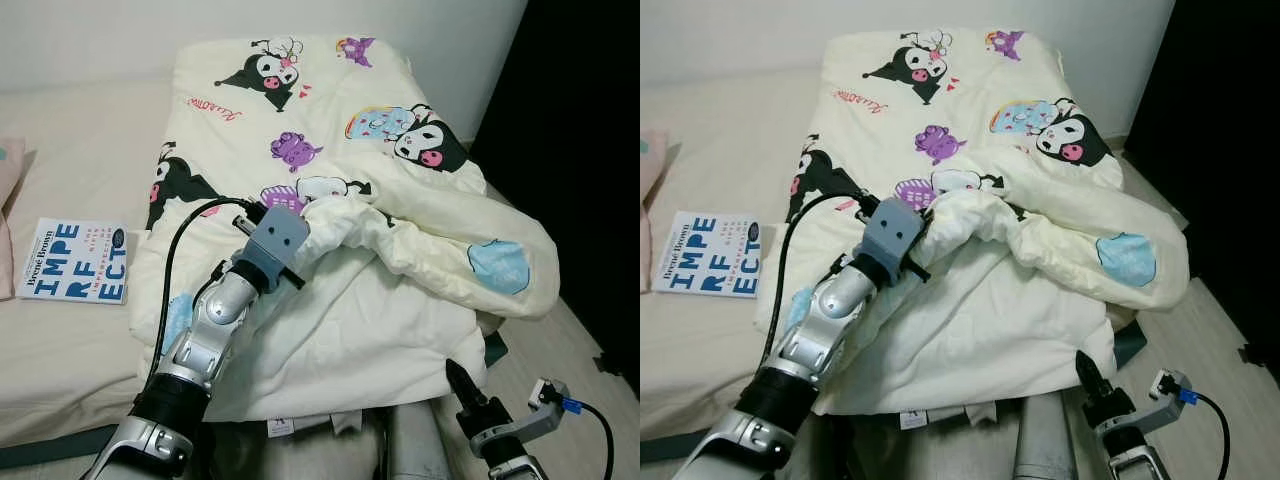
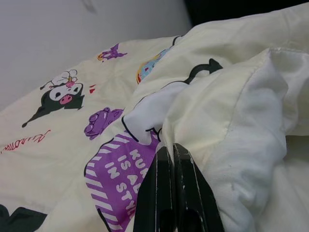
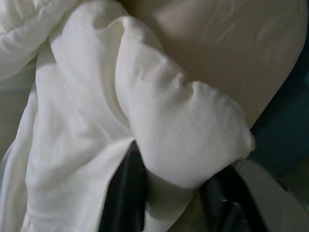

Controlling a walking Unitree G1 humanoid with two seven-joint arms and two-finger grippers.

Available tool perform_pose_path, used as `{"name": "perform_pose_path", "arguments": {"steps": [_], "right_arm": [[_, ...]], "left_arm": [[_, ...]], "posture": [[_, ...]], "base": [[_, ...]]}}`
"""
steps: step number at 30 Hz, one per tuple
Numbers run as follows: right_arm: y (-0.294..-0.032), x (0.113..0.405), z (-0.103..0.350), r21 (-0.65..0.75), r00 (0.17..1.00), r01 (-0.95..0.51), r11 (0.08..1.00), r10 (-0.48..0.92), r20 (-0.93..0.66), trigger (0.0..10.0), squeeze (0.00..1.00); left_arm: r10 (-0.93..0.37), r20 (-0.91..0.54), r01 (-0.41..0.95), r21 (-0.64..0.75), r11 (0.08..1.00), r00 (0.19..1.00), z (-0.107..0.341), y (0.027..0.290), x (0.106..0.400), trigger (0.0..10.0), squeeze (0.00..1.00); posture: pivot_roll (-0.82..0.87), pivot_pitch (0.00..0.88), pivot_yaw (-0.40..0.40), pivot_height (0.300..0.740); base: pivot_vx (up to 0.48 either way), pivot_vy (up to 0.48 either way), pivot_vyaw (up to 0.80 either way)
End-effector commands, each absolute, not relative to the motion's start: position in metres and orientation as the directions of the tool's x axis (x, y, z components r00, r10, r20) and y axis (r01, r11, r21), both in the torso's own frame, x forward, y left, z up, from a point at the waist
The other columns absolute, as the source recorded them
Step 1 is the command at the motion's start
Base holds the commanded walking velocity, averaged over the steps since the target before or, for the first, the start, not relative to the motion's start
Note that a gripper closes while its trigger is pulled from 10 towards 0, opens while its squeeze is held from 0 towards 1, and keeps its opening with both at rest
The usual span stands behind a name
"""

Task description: Clean up the room

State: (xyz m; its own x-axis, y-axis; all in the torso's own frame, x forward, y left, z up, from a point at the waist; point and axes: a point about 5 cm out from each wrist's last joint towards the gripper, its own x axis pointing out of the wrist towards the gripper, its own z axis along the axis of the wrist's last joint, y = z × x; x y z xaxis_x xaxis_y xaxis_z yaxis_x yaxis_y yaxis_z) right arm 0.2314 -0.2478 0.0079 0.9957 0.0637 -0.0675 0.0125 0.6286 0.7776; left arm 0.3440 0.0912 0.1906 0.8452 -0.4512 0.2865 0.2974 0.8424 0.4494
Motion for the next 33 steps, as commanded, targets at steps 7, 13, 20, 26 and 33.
{"name": "perform_pose_path", "arguments": {"steps": [7,13,20,26,33], "right_arm": [[-0.274,0.241,0.025,0.637,0.988,0.151,0.756,-0.101,-0.114,0.0,0.0],[-0.311,0.236,0.062,0.478,0.917,0.393,0.785,-0.372,-0.143,0.0,0.0],[-0.341,0.222,0.095,0.331,0.819,0.566,0.755,-0.56,-0.123,0.0,0.0],[-0.364,0.206,0.134,0.183,0.692,0.716,0.673,-0.719,-0.062,0.0,0.0],[-0.374,0.18,0.155,0.024,0.53,0.848,0.53,-0.846,-0.055,0.0,0.0]], "left_arm": [[-0.442,0.28,0.272,0.485,0.831,0.852,0.193,0.098,0.346,10.0,0.0],[-0.375,0.295,0.198,0.489,0.849,0.879,0.195,0.119,0.35,10.0,0.0],[-0.309,0.308,0.13,0.486,0.864,0.9,0.197,0.138,0.351,10.0,0.0],[-0.267,0.294,0.093,0.493,0.865,0.918,0.19,0.153,0.347,10.0,0.0],[-0.232,0.269,0.069,0.502,0.862,0.935,0.179,0.167,0.34,10.0,0.0]], "posture": [[-0.14,0.249,0.043,0.471],[-0.16,0.244,0.025,0.471],[-0.18,0.239,0.011,0.471],[-0.2,0.238,-0.005,0.471],[-0.21,0.242,-0.023,0.471]], "base": [[0.0,0.0,0.0],[0.0,0.0,0.0],[0.0,0.0,0.0],[0.0,0.0,0.0],[0.0,0.0,0.0]]}}
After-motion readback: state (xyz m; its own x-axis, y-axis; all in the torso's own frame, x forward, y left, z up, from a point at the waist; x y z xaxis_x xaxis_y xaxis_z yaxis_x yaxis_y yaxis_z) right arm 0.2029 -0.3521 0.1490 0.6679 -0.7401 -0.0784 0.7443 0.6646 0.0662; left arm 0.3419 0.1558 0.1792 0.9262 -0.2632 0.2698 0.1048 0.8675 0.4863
